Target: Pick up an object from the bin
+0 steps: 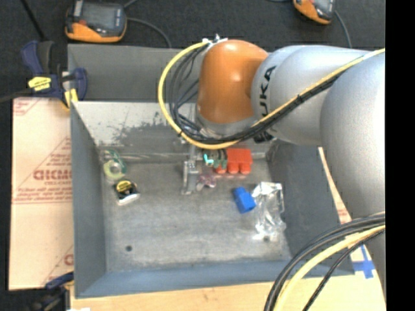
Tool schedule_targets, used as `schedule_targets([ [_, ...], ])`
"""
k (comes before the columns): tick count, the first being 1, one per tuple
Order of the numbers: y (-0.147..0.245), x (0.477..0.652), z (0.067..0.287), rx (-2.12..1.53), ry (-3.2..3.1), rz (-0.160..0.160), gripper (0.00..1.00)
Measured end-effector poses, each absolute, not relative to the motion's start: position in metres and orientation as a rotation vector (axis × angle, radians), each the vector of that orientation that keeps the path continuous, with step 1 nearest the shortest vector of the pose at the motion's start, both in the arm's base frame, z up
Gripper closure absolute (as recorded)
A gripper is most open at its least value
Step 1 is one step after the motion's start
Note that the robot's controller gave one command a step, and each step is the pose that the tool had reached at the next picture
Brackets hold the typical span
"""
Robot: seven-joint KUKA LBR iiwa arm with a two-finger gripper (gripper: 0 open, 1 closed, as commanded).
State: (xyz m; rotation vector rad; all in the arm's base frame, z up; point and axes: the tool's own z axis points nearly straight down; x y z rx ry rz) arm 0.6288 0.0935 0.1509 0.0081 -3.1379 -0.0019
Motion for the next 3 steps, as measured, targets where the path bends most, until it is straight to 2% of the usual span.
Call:
schedule_targets([
  [1, 0.163, 0.642, 0.084, -0.149, -3.138, -0.005, 0.0],
  [2, 0.219, 0.612, 0.07, -0.147, -3.138, -0.004, 0.0],
  [3, 0.216, 0.614, 0.071, -0.157, -3.14, -0.003, 1.0],
])
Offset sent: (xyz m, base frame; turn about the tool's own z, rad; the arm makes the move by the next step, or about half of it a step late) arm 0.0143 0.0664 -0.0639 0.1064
